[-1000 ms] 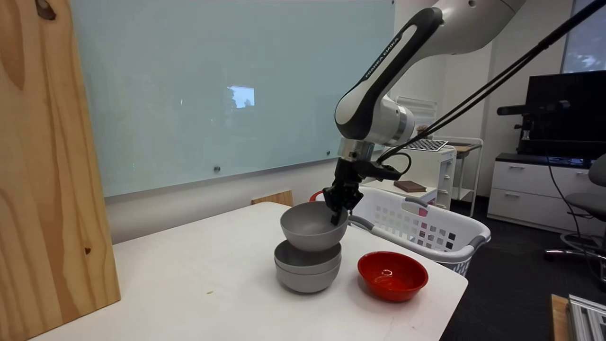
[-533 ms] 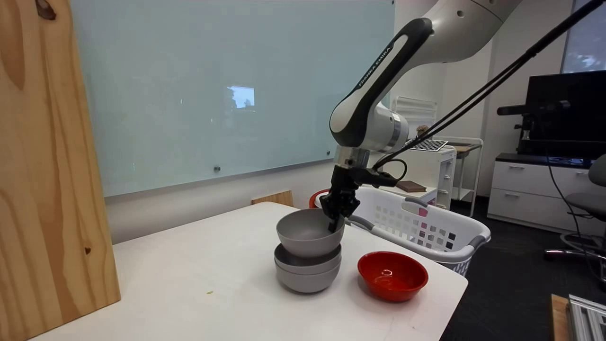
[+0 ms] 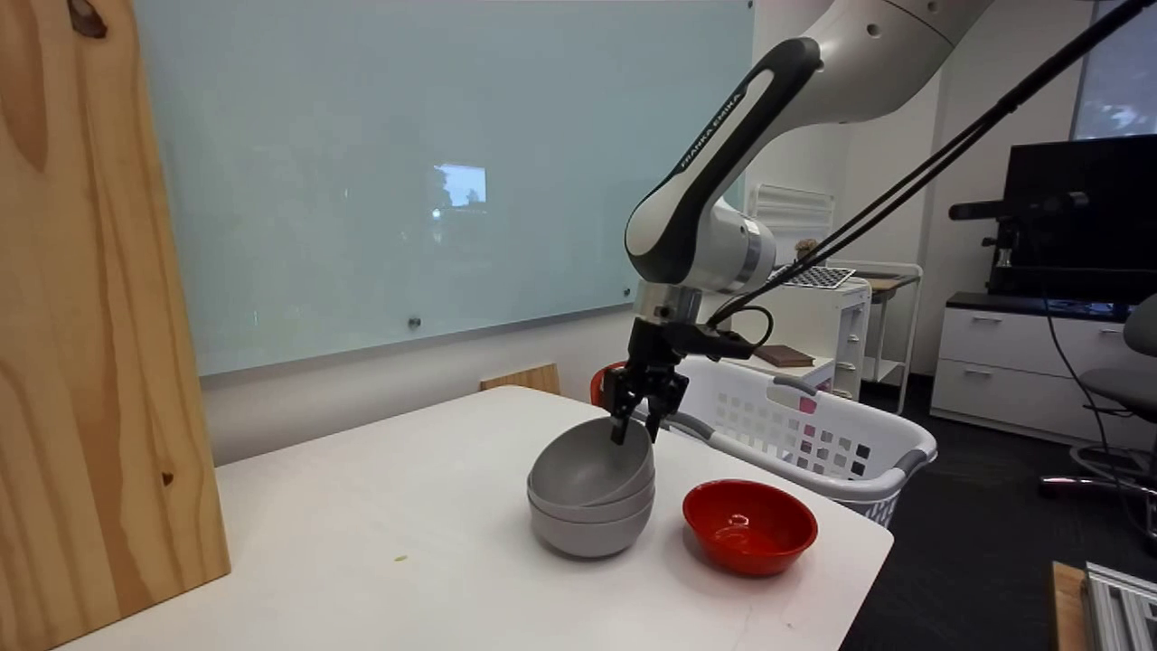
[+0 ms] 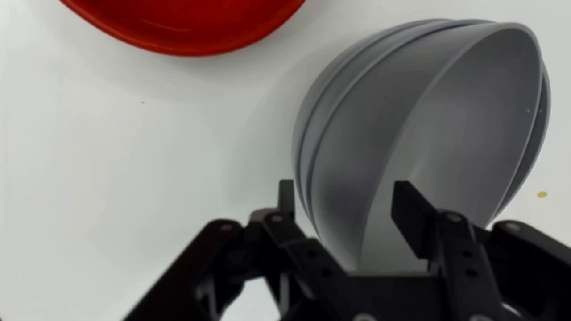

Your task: Pick up the grey bowl on the left and place it on the stacked grey bowls.

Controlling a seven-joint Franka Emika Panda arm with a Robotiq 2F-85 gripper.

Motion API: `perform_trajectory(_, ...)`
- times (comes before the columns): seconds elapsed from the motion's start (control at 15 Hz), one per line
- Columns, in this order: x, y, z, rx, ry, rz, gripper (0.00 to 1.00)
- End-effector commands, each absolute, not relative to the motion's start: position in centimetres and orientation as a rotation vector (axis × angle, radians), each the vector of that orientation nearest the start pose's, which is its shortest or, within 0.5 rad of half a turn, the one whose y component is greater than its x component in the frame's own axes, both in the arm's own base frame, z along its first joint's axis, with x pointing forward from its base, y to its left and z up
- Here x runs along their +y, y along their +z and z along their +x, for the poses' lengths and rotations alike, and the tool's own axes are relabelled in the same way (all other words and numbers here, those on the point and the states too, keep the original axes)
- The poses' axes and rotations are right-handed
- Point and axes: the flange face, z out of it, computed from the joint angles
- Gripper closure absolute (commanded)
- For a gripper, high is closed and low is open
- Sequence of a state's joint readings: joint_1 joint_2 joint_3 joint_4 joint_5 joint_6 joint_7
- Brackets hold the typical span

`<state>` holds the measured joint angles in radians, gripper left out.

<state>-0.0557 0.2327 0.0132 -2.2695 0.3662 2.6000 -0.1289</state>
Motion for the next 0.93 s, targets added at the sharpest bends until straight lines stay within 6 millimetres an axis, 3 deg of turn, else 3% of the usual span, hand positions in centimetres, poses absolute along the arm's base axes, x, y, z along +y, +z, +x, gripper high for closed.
perform_trajectory(0.0, -2.8, 25.4, 55.1, 0.314, -0.144, -2.917, 0.08)
perform_trajectory(0.13, -2.4, 25.8, 55.3, 0.303, -0.149, -2.917, 0.00)
perform_trajectory(0.47, -1.3, 26.7, 55.6, 0.279, -0.160, -2.928, 0.00)
perform_trajectory(0.87, 1.1, 30.3, 54.6, 0.300, -0.133, -3.011, 0.00)
